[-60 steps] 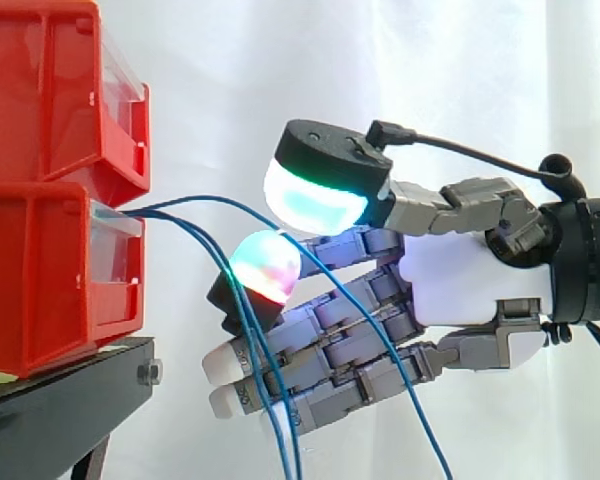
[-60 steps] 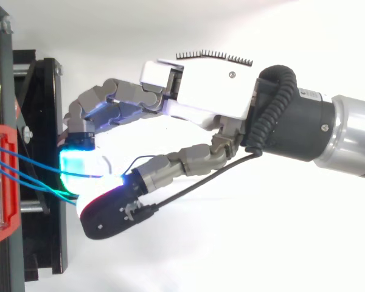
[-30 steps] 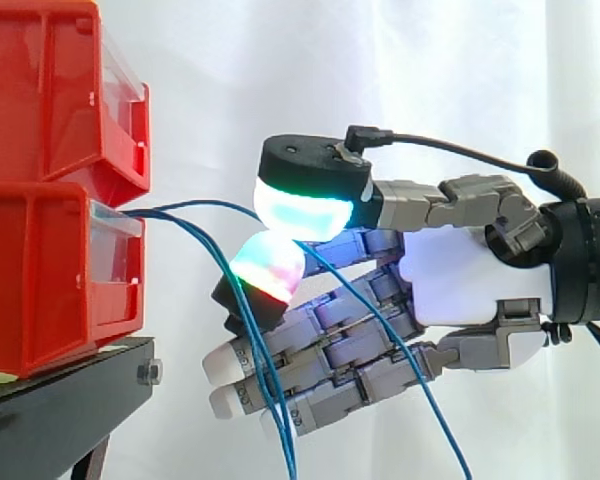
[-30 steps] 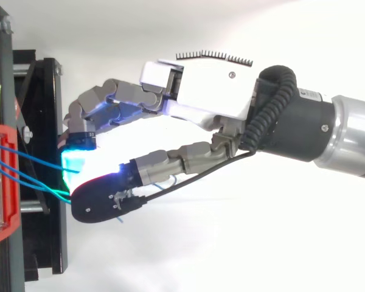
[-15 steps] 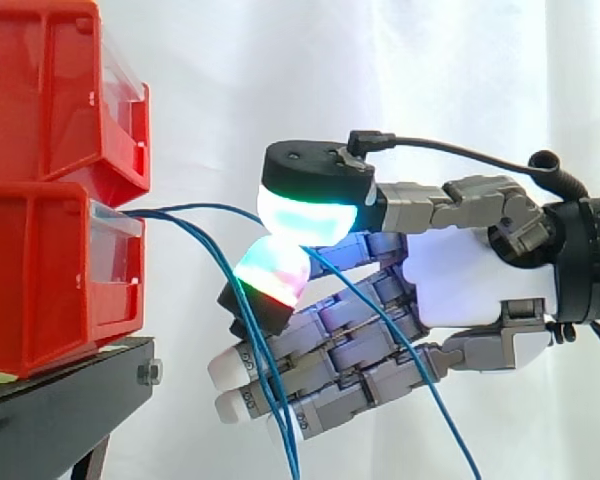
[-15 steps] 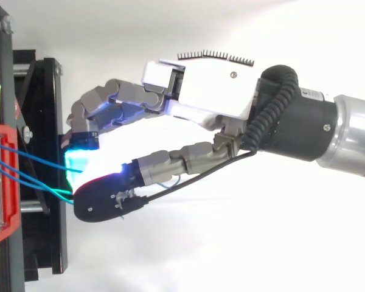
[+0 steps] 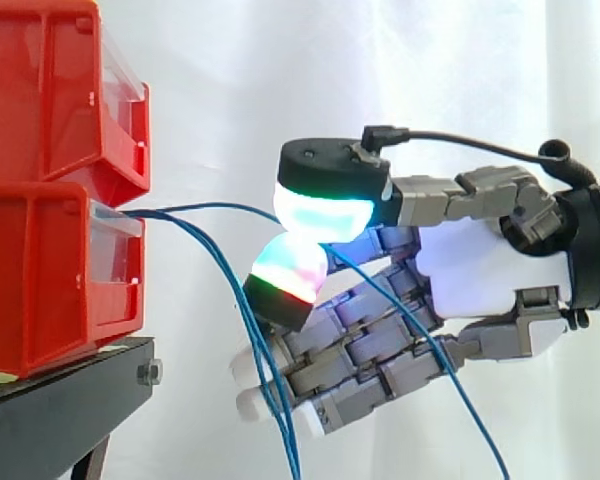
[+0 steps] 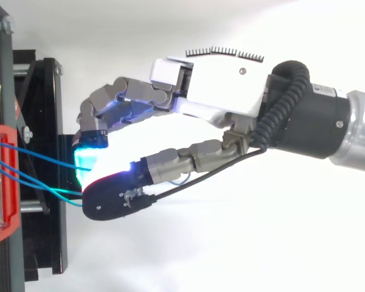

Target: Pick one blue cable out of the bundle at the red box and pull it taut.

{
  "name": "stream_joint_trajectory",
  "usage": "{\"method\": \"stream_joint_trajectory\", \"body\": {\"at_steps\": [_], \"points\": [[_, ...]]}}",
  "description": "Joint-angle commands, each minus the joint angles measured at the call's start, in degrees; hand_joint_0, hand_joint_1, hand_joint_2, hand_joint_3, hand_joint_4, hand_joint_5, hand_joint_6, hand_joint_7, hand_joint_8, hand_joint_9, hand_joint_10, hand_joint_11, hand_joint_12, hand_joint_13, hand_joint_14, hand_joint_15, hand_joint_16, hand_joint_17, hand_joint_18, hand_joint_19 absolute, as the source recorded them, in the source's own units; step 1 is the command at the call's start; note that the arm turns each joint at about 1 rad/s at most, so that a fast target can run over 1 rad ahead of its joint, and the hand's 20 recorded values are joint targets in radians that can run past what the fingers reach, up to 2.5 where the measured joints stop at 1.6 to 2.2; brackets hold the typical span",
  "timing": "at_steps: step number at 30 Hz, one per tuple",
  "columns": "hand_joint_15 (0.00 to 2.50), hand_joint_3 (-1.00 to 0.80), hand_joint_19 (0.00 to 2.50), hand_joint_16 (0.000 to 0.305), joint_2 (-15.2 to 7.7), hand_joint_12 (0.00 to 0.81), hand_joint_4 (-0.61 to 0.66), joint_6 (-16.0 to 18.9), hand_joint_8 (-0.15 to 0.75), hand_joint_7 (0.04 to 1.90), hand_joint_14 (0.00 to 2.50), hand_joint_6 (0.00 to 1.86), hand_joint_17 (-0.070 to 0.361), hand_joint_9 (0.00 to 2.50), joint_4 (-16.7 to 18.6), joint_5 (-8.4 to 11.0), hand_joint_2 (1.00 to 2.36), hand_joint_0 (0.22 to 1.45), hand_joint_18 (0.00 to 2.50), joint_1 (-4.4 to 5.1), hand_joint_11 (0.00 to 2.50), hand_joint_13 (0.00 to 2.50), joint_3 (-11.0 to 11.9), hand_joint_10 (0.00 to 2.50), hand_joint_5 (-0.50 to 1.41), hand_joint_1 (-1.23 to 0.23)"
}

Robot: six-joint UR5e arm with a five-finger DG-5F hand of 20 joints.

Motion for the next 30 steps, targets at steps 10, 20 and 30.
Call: {"method": "stream_joint_trajectory", "body": {"at_steps": [10,20,30], "points": [[0.06,-0.06,0.11,0.056,3.0,0.403,0.02,-0.2,0.332,1.22,0.00,0.87,0.126,0.63,-5.2,-0.43,1.02,0.59,0.40,-0.29,0.38,0.39,0.0,0.01,-0.15,-0.79],[0.06,-0.06,0.11,0.056,5.4,0.402,0.01,-0.5,0.330,1.23,0.00,0.87,0.126,0.62,-10.2,-0.17,1.02,0.60,0.39,-0.37,0.36,0.38,-0.1,0.01,-0.15,-0.79],[0.05,-0.07,0.10,0.056,8.0,0.402,0.00,-0.5,0.329,1.22,0.00,0.87,0.126,0.61,-12.9,-1.84,1.02,0.60,0.38,-1.08,0.34,0.37,-5.4,0.01,-0.15,-0.79]]}}
